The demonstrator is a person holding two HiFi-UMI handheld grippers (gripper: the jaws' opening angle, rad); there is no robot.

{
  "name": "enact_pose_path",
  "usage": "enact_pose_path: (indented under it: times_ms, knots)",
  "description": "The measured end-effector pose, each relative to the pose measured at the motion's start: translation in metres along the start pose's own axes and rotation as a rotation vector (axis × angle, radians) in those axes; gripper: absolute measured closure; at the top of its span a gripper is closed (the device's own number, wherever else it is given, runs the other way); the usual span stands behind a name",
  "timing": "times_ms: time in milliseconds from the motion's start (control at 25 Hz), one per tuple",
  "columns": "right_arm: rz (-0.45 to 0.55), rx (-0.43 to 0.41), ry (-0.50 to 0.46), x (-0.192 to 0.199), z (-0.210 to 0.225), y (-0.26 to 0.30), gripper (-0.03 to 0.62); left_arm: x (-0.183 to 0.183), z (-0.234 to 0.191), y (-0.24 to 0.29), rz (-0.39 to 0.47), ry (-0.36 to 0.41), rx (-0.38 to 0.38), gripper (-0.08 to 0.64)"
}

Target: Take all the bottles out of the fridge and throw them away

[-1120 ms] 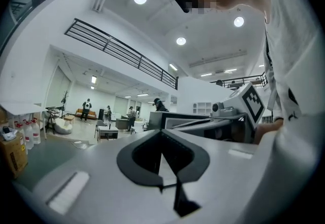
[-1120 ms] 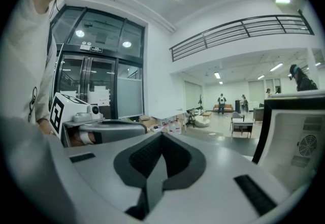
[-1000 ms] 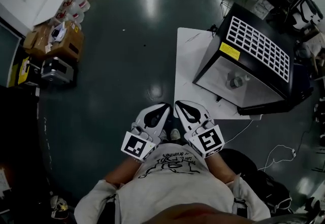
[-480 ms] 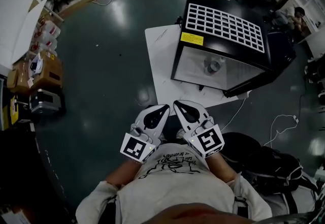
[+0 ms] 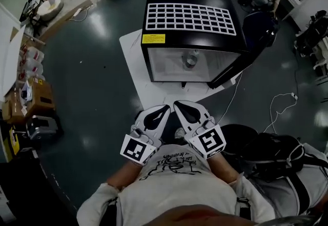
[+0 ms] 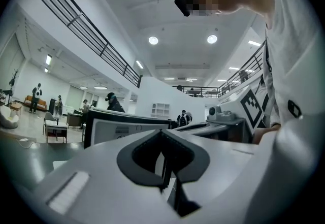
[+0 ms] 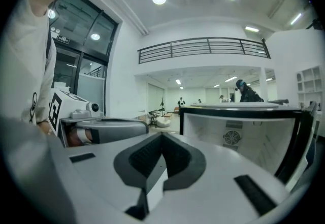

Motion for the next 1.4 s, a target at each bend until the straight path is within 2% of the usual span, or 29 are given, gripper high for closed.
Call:
enact_pose_path:
  times_ms: [560,1080,1280,1400]
  knots:
    - [0.022,0.083,0.017,0.005,0.059,-0.074,0.583,0.003,0.057,0.072,-0.018,0.010,0.083,0.551]
    - [0.023,0.122,0.027,0.015,0.097,-0.118,0.583,0.010,0.092,0.115,-0.019,0.011,0.109,0.551]
    - [0.024,0.133,0.039,0.026,0.124,-0.140,0.583,0.020,0.114,0.142,-0.027,0.014,0.113,0.551]
    - [0.026,0.138,0.038,0.022,0.124,-0.134,0.583,0.018,0.107,0.141,-0.030,0.019,0.111,0.551]
Point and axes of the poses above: the fingertips, and each gripper's own axes: y forward along the fingers, z to its right, x out of its underside, the point moved 9 cm from there along -y, backward along the fingers, and after that the axes turned 2 degrees about z, right-handed, at the moved point
